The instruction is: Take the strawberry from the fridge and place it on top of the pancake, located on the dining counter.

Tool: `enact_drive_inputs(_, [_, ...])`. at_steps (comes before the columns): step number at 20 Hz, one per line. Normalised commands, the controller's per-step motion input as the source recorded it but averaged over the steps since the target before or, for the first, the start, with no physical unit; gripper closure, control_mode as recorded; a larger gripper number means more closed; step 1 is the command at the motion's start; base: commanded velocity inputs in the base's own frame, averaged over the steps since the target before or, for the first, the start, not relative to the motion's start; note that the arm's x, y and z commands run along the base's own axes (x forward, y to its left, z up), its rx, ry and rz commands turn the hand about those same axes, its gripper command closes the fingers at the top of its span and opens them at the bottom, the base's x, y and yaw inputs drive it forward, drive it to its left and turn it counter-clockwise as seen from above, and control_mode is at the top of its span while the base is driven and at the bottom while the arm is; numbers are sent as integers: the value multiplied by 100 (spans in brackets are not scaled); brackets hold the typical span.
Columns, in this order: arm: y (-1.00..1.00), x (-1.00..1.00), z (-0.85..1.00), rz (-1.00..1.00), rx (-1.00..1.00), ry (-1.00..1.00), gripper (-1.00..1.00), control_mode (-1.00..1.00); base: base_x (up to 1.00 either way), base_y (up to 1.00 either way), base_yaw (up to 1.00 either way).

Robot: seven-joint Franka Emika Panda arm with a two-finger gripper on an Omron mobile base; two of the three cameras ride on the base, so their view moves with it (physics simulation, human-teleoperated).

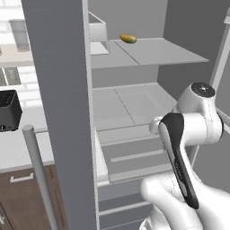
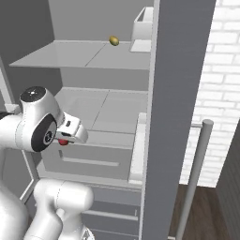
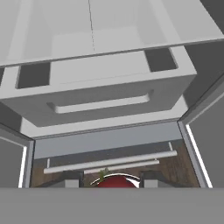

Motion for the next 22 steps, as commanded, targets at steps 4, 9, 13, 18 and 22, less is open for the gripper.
enact_drive_inputs(4, [0,-48,13,0,0,-12,100,-100,0,0,0])
enact_drive_inputs(9, [3,-2,15,0,-1,1,100,-100,0,0,0])
enact_drive_inputs(13, [0,0,0,0,0,1,100,-100,0,0,0])
enact_drive_inputs(18, [0,0,0,0,0,0,100,-100,0,0,0])
enact_drive_inputs(22, [0,0,0,0,0,0,100,100,0,0,0])
